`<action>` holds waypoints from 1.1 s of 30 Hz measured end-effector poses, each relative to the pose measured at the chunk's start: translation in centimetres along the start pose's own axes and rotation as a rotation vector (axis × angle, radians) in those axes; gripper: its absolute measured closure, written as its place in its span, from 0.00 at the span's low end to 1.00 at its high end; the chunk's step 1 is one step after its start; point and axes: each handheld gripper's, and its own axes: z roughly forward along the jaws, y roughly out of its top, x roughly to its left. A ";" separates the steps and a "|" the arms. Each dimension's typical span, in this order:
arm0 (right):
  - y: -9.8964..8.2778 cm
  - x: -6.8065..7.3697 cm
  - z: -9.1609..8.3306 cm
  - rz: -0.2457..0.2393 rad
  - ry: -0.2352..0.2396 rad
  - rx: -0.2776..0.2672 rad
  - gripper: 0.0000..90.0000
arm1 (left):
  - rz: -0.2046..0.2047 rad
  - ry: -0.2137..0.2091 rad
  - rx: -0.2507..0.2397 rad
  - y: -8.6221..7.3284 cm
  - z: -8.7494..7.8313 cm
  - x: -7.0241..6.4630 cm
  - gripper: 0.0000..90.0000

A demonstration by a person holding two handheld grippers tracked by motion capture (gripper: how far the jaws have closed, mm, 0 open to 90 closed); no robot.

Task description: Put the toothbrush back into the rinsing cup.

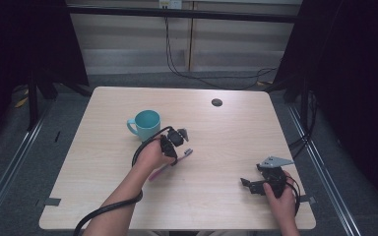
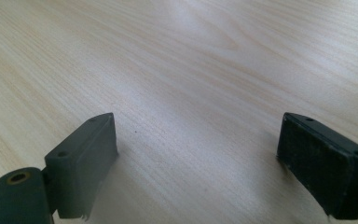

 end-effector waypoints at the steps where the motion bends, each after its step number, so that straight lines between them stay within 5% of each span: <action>1: 0.0 0.0 0.0 0.001 0.000 0.001 0.13 | 0.007 -0.001 0.010 0.1 0.0 0.0 0.76; 16: 0.1 0.0 0.1 0.001 0.001 0.001 0.13 | -0.021 -0.008 0.068 0.8 0.0 0.0 0.89; 33: 0.1 0.0 0.1 0.002 0.001 0.001 0.13 | -0.022 -0.025 0.081 0.9 0.0 0.2 0.91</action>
